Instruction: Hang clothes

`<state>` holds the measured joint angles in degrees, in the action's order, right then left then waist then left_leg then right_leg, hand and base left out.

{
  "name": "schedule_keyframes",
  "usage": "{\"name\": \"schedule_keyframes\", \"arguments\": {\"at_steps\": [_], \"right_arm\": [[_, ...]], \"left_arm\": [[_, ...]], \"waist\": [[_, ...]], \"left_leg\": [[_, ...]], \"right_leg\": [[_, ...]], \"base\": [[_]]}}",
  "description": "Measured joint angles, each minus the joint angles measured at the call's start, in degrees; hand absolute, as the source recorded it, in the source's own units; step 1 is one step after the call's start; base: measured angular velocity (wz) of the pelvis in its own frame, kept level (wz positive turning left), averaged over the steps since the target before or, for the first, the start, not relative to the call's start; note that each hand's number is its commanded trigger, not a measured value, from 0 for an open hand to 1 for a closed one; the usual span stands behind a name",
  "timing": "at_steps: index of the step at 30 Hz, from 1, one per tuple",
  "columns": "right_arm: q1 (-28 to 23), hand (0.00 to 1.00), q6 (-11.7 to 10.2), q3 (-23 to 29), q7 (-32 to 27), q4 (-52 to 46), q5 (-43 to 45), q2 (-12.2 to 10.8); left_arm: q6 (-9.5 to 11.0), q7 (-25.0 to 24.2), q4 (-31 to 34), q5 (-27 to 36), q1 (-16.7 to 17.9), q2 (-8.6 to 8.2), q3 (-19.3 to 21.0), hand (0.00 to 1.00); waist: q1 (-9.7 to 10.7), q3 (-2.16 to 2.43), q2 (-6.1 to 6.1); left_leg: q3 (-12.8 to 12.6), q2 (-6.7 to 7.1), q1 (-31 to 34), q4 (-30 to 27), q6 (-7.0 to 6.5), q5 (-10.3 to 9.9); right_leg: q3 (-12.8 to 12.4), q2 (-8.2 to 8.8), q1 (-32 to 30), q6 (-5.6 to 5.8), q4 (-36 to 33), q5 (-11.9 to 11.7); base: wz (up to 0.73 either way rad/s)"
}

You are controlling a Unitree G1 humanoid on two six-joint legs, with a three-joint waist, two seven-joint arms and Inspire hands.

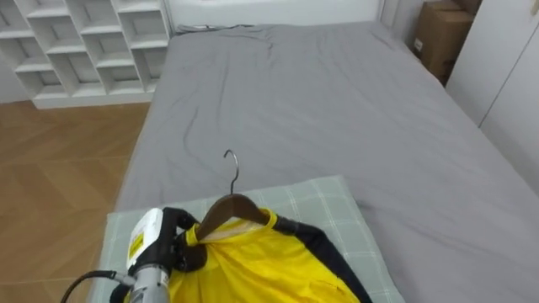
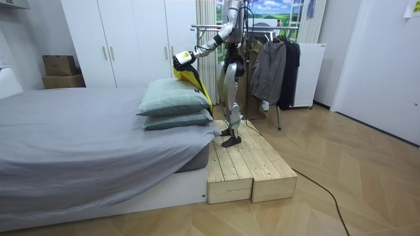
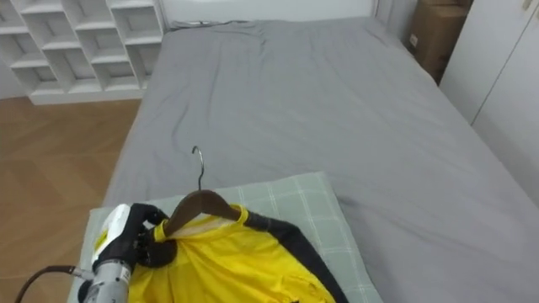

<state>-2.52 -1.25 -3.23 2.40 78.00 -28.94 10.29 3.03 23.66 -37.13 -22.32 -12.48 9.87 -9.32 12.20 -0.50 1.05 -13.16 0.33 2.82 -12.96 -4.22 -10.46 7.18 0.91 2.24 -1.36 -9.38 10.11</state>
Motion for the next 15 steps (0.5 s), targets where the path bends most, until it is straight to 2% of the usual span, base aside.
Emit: {"name": "schedule_keyframes", "arguments": {"at_steps": [5,15], "right_arm": [[-0.58,0.0,0.06,0.12,-0.27,0.52,-0.18,-0.45],[-1.47,0.0,0.07,2.31,-0.02,0.85,-0.04,-0.71]], "left_arm": [[-0.02,0.6,6.21,-1.99,1.79,0.01,0.04,1.0],[0.12,3.36,11.26,-2.16,1.8,0.3,0.09,1.0]], "waist": [[0.03,0.01,-0.34],[0.12,0.1,-0.7]], "left_leg": [[0.88,0.41,-0.66,0.35,0.03,0.04],[0.93,0.44,-1.56,0.79,0.08,0.06]], "right_leg": [[0.18,-0.11,1.08,0.06,0.73,0.04],[-0.08,-0.19,1.89,0.08,0.71,0.05]], "base": [[0.09],[0.0]]}}
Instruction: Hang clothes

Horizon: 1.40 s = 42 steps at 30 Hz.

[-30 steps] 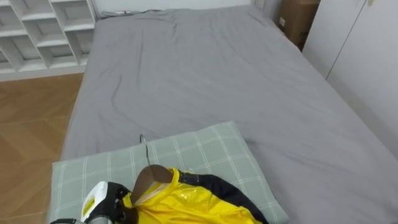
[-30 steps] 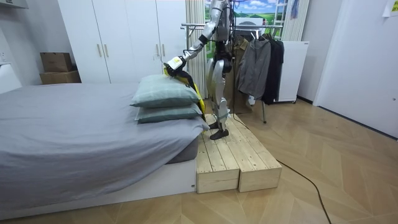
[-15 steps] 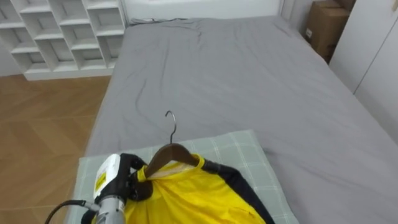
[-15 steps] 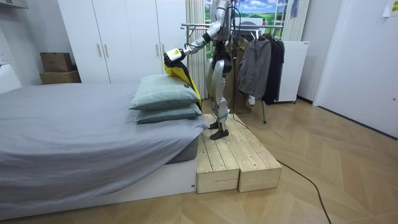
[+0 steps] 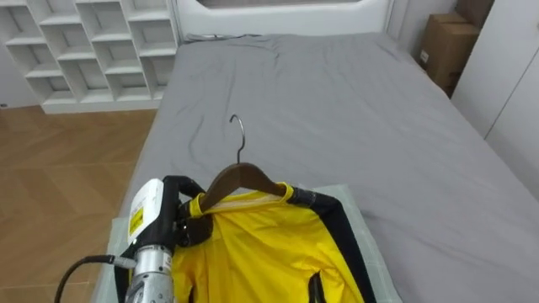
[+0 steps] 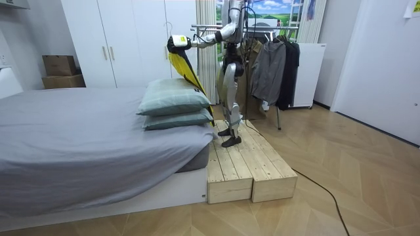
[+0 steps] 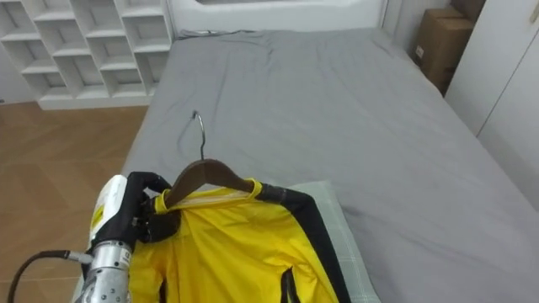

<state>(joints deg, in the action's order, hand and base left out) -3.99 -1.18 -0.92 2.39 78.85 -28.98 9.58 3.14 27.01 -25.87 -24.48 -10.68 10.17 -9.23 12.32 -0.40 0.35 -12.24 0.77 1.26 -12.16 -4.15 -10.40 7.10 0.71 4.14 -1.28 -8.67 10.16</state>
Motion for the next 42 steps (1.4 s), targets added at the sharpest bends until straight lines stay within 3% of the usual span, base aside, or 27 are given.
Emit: {"name": "schedule_keyframes", "arguments": {"at_steps": [14,32,42], "right_arm": [[0.42,0.0,0.0,0.07,-0.54,1.26,2.93,-0.01],[0.59,0.0,0.05,0.09,-0.4,1.53,5.99,-0.02],[0.77,0.0,0.06,0.0,0.24,1.48,6.8,0.09]], "left_arm": [[2.34,4.75,5.13,0.09,0.0,0.84,0.15,1.0],[2.48,5.04,9.14,0.06,0.26,0.96,2.57,1.0],[2.54,4.93,14.17,0.2,4.0,1.32,2.57,1.0]], "waist": [[-0.12,0.07,-0.1],[-1.93,0.3,0.11],[-2.27,0.48,0.33]], "left_leg": [[-0.01,0.03,-0.09,0.2,0.01,0.02],[0.4,0.03,-0.14,0.18,0.01,0.02],[0.63,0.03,-1.39,0.46,0.1,0.05]], "right_leg": [[-0.23,-0.05,-0.19,0.0,0.0,0.0],[0.79,0.02,-0.01,-0.02,-0.06,-0.02],[0.87,-0.04,1.14,-0.02,-0.03,-0.02]], "base": [[0.0],[0.01],[0.0]]}}
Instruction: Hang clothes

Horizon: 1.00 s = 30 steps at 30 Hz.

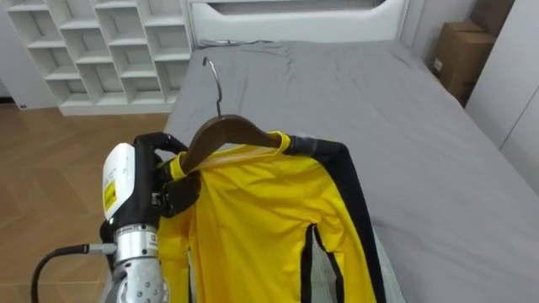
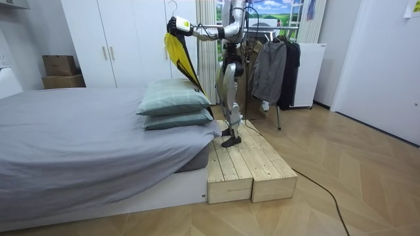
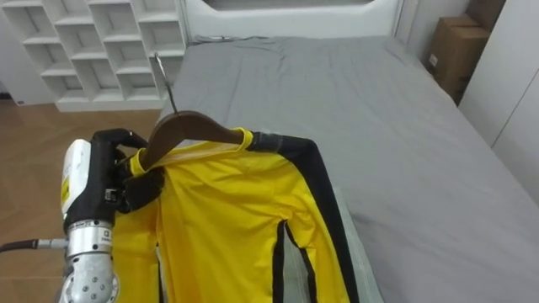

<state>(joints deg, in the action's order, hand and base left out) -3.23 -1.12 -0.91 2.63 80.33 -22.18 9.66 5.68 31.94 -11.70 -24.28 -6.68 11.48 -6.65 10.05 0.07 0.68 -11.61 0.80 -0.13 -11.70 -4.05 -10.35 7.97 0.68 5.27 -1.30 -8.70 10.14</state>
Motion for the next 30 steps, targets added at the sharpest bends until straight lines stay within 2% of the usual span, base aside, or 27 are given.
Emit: {"name": "schedule_keyframes", "arguments": {"at_steps": [6,17,21,25,30], "right_arm": [[-0.28,0.0,0.0,-0.02,-0.12,0.03,-0.03,0.0],[-0.22,0.0,0.0,-0.03,-2.6,0.02,-0.01,-0.03],[-0.1,0.0,0.0,0.22,-8.04,0.08,2.92,0.03],[0.56,0.0,0.02,3.46,-14.23,-0.34,10.18,0.08],[1.86,0.0,-0.07,6.48,-25.7,-2.58,13.73,0.72]], "left_arm": [[0.02,0.0,0.04,-0.04,0.27,-0.01,-0.01,1.0],[0.02,0.47,0.61,-0.04,0.77,0.06,-0.14,1.0],[0.02,2.83,1.76,-0.48,1.02,0.2,-0.4,1.0],[0.02,5.34,1.71,-0.44,2.06,0.32,-0.43,1.0],[0.02,7.88,1.45,0.28,2.74,0.82,-1.66,1.0]], "waist": [[-1.12,-0.21,-0.17],[-1.01,-0.24,-0.16],[-0.63,-0.2,-0.13],[0.05,-0.22,-0.04],[0.5,-0.35,0.18]], "left_leg": [[0.02,0.0,-0.46,0.22,0.01,0.0],[-0.06,0.15,-0.4,0.07,0.03,0.04],[-0.22,0.23,-0.56,0.34,0.03,0.03],[-0.15,0.26,-0.51,0.54,0.03,0.03],[-0.34,0.23,-1.17,0.91,0.04,0.03]], "right_leg": [[-0.22,-0.03,0.56,0.0,0.05,0.0],[-0.71,-0.03,0.52,0.0,0.44,0.02],[-0.81,-0.02,0.5,0.0,1.03,0.02],[-0.52,-0.04,0.62,0.0,0.94,0.02],[-0.48,-0.05,1.02,0.0,0.79,0.01]], "base": [[0.0],[0.0],[0.0],[0.0],[0.0]]}}
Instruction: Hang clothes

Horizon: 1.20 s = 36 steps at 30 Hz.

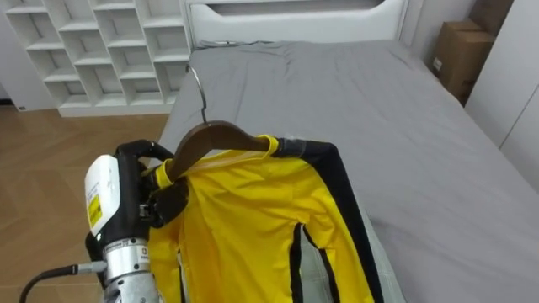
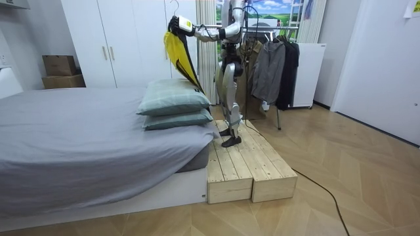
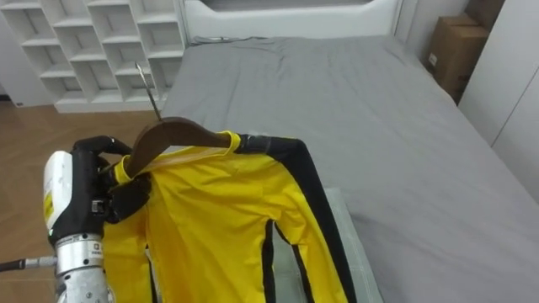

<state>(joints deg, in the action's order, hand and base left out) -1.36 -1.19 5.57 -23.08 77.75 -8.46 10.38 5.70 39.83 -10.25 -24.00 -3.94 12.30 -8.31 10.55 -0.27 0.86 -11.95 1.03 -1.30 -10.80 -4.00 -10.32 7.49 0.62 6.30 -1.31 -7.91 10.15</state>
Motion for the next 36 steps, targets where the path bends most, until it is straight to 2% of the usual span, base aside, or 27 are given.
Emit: {"name": "schedule_keyframes", "arguments": {"at_steps": [5,11,13,15,19,25,29,33,36], "right_arm": [[-0.05,0.0,-0.31,2.63,-8.69,-5.59,-0.01,0.66],[-0.03,0.0,-1.24,2.59,-16.93,-12.7,1.5,0.67],[0.01,0.0,-1.35,2.57,-18.77,-14.16,3.24,0.67],[0.03,0.0,-1.94,2.57,-20.63,-14.63,5.38,0.68],[-0.14,0.0,-1.99,2.42,-22.58,-17.36,7.26,0.66],[-0.51,0.0,-3.21,1.86,-24.28,-28.14,18.01,0.49],[-1.44,0.0,-4.84,-0.79,-25.42,-36.37,26.45,0.51],[-1.58,0.0,-5.0,-5.28,-26.01,-41.44,34.0,0.6],[-1.6,0.0,-5.11,-8.18,-26.05,-43.53,39.28,0.6]], "left_arm": [[0.0,0.1,-0.27,0.09,0.07,-0.02,-0.38,1.0],[0.15,-0.38,-0.19,-0.36,1.79,-0.13,-1.51,1.0],[0.15,-0.51,-0.16,-0.46,1.78,-0.14,-1.51,1.0],[0.15,-0.6,-0.1,-0.44,1.78,-0.14,-1.51,1.0],[0.13,-0.63,-0.03,-0.4,1.78,-0.12,-1.52,1.0],[0.14,-3.79,0.39,-0.26,1.78,-0.16,-1.77,1.0],[0.19,-4.6,0.39,-0.24,1.88,-0.42,-2.17,1.0],[0.16,-5.07,0.49,-0.29,1.87,-0.46,-3.71,1.0],[0.11,-5.78,0.98,-0.3,1.88,-0.45,-4.21,1.0]], "waist": [[-0.15,-0.23,0.41],[-0.31,-0.21,-0.25],[-0.6,0.01,-0.72],[-1.06,0.47,-1.48],[-1.56,0.53,-1.81],[-2.47,0.47,-1.24],[-3.47,0.51,-0.99],[-4.77,0.8,-0.15],[-5.14,0.78,-0.06]], "left_leg": [[-0.27,0.02,-0.41,0.45,0.06,0.06],[-0.59,0.01,-0.36,0.6,0.33,0.26],[-0.68,0.0,-0.29,0.73,0.35,0.27],[-0.68,0.0,-0.3,0.78,0.35,0.27],[-0.68,-0.02,-0.31,0.66,0.35,0.26],[-0.76,-0.22,-0.17,0.75,0.4,0.26],[-0.87,-0.36,-0.31,0.53,0.56,0.39],[-1.0,-0.31,-0.32,0.52,0.55,0.39],[-1.03,-0.32,-0.29,0.51,0.55,0.39]], "right_leg": [[-0.4,0.0,0.16,0.0,-0.04,0.0],[-1.3,-0.13,-0.36,-0.01,0.14,0.04],[-1.41,-0.14,-0.44,-0.02,0.19,0.06],[-1.32,-0.13,-0.34,-0.02,0.24,0.08],[-1.21,-0.12,-0.42,-0.02,-0.03,0.07],[-1.36,-0.25,-1.07,-0.02,-0.75,0.07],[-1.26,-0.32,-1.13,-0.05,-0.79,0.05],[-1.42,-0.25,-1.22,-0.05,-0.72,0.05],[-1.42,-0.25,-1.22,-0.05,-0.72,0.05]], "base": [[-0.04],[-0.03],[-0.02],[0.0],[0.0],[-0.04],[0.0],[-0.01],[0.0]]}}
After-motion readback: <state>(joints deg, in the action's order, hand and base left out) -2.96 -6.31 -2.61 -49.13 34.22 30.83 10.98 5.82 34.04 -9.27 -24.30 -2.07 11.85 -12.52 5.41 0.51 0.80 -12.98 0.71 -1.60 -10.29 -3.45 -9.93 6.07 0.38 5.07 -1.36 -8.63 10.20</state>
